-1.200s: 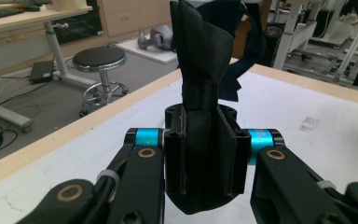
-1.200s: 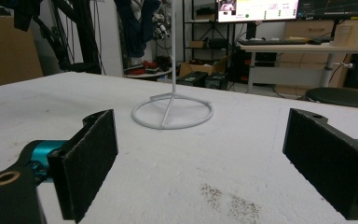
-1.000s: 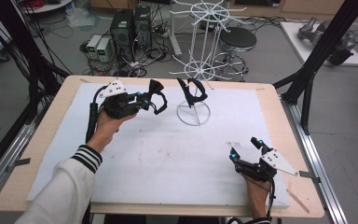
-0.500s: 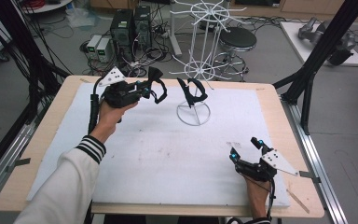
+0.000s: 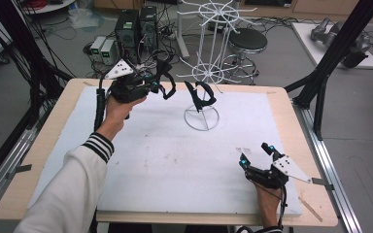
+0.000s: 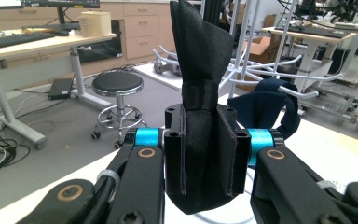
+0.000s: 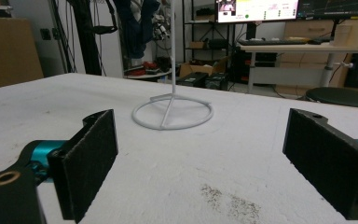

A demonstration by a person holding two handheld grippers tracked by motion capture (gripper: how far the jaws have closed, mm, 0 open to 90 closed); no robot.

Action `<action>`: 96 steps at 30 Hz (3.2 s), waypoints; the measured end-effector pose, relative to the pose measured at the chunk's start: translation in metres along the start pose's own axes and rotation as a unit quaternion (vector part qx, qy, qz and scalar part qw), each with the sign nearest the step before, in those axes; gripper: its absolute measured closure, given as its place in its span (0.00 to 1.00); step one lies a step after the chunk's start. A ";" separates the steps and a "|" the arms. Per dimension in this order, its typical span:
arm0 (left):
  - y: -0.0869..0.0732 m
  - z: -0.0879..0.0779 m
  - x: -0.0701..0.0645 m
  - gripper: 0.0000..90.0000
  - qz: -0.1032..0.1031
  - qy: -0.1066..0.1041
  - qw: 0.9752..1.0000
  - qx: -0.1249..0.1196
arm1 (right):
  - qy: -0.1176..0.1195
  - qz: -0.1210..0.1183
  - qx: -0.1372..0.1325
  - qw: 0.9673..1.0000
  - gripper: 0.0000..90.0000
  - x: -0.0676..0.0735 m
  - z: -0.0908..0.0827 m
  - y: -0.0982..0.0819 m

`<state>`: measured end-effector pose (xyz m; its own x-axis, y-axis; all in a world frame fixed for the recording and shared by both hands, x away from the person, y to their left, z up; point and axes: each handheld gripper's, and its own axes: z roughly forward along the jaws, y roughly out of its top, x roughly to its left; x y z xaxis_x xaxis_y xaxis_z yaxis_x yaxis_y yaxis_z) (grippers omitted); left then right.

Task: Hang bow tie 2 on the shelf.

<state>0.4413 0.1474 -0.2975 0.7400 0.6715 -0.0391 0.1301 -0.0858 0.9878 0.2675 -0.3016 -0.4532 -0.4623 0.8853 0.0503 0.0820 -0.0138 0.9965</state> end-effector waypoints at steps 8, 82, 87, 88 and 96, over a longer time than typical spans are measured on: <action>0.016 0.006 0.000 0.83 0.004 0.005 1.000 -0.008 | -0.001 -0.001 -0.002 1.000 0.11 -0.001 0.000 0.000; 0.014 0.044 -0.037 0.38 0.006 -0.033 0.999 0.013 | 0.001 -0.003 -0.004 1.000 0.11 -0.001 -0.001 0.000; 0.017 0.029 -0.040 0.18 0.019 -0.026 0.999 0.006 | 0.001 -0.003 -0.004 1.000 0.11 0.001 -0.001 0.000; 0.017 0.024 -0.041 0.18 0.022 -0.029 0.999 0.004 | 0.001 -0.003 -0.004 1.000 0.11 0.001 -0.001 0.000; -0.001 -0.031 -0.033 0.18 0.049 -0.010 0.999 -0.011 | -0.001 -0.007 -0.008 1.000 0.11 0.001 -0.001 -0.001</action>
<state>0.3960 0.1477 -0.2927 0.7610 0.6464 0.0554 0.0424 -0.1347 0.9900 0.2659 -0.3016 -0.4537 -0.4617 0.8863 0.0356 0.0602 -0.0087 0.9981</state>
